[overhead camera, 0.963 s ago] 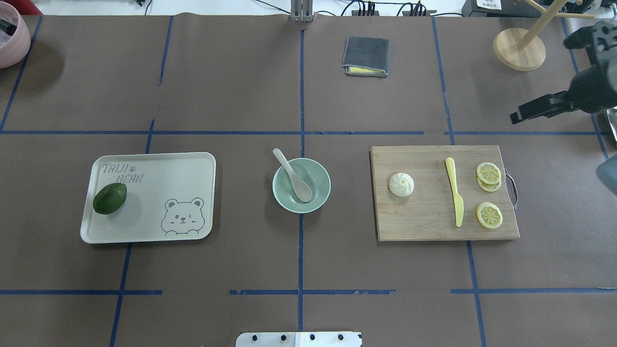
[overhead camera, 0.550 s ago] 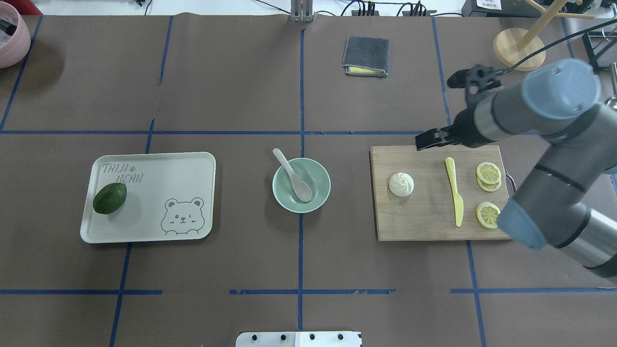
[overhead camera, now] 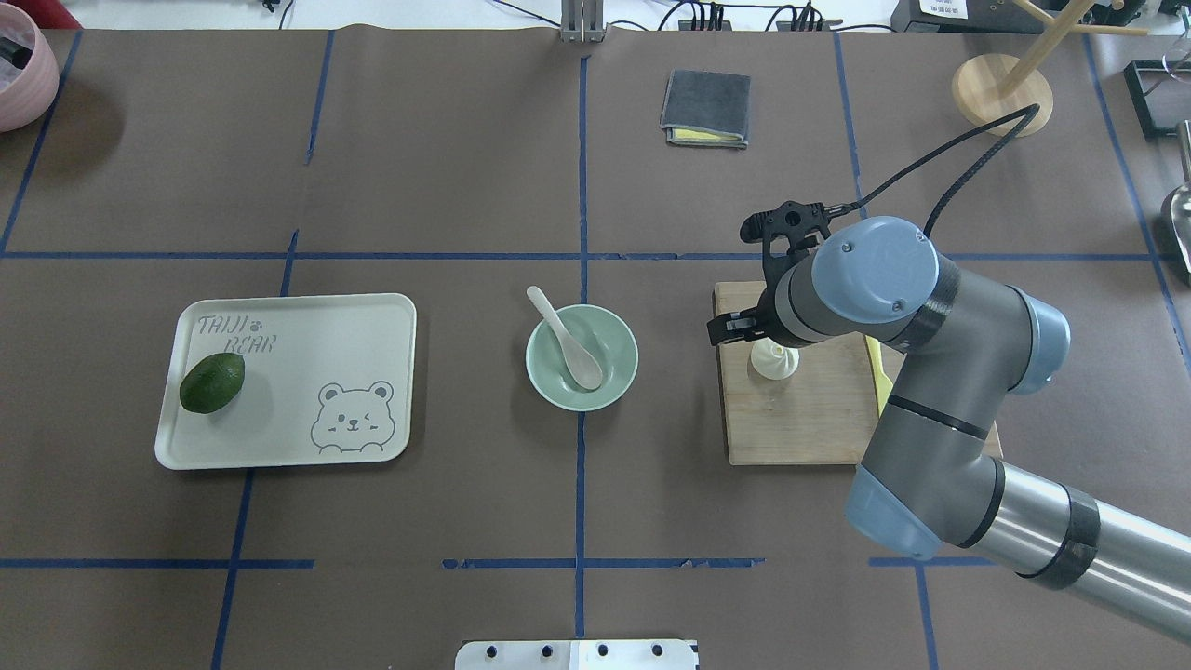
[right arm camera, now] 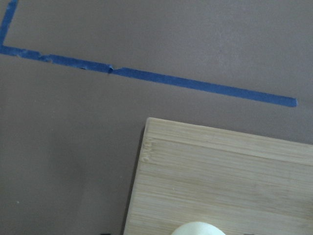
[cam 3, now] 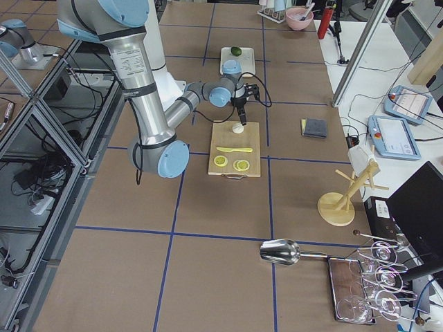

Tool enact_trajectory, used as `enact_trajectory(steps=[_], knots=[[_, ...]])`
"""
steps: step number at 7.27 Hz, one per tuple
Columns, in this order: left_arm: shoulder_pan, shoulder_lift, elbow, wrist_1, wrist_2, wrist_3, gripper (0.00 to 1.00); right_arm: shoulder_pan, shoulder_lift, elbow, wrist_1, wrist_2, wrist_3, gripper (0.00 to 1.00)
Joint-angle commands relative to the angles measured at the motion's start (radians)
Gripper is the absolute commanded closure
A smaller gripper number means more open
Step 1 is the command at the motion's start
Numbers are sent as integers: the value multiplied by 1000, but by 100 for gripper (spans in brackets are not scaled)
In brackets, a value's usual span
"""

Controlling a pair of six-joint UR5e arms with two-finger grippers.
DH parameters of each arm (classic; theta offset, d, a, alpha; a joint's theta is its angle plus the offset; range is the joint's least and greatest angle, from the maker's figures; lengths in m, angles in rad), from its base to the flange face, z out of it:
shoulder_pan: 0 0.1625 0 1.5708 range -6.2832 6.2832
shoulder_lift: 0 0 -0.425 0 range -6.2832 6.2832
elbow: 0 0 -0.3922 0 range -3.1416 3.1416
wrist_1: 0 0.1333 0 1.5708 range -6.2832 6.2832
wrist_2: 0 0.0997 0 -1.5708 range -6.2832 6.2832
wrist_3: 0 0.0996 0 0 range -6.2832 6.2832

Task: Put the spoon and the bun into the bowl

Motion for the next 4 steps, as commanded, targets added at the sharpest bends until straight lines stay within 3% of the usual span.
enact_trajectory(steps=[1, 2, 4], knots=[[1, 0, -4, -1, 0, 0, 0, -16, -31, -1, -8, -9, -6, 10], [-1, 0, -4, -1, 0, 0, 0, -32, -29, -2, -10, -10, -3, 22], [-1, 0, -4, -1, 0, 1, 0, -33, -29, -7, -10, -7, 1, 79]])
